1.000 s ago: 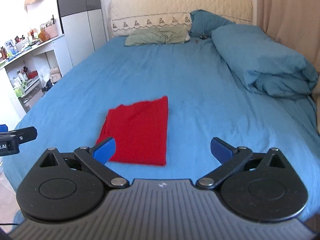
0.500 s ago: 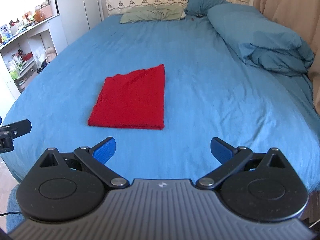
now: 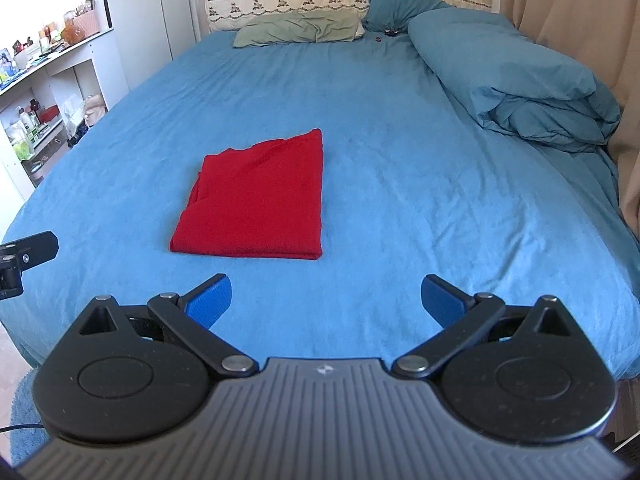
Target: Fold small clothes
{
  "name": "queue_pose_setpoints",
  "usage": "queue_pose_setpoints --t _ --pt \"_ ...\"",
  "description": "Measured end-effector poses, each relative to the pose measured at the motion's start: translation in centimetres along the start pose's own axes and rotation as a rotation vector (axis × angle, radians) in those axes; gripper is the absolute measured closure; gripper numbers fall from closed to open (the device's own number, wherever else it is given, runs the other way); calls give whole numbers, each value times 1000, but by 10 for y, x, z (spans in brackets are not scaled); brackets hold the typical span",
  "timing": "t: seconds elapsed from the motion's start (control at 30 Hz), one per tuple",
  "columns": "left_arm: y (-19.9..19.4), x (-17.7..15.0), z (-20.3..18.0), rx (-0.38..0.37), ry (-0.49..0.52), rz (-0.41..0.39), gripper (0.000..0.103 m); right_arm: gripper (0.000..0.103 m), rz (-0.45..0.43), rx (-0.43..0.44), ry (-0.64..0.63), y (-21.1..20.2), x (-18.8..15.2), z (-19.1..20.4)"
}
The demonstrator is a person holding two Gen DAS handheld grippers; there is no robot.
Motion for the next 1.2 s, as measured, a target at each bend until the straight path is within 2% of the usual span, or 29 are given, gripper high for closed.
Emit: queue_pose_setpoints --t 0.97,1.2 --pt "-12 4 -3 18 9 -31 0 0 -10 -2 -12 -5 2 -1" --pt "-13 4 -1 -6 -2 -40 0 0 -9 -2 -11 -4 2 -1"
Point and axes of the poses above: each gripper's, at about its wrist camera, not at the fingertips, and y roughly the way its jaws point, z to its left, x to its top, the point moved 8 cm from there along y, roughly the way its jaws point, and after that the axes turned 15 degrees about z, right-handed, at the moved point
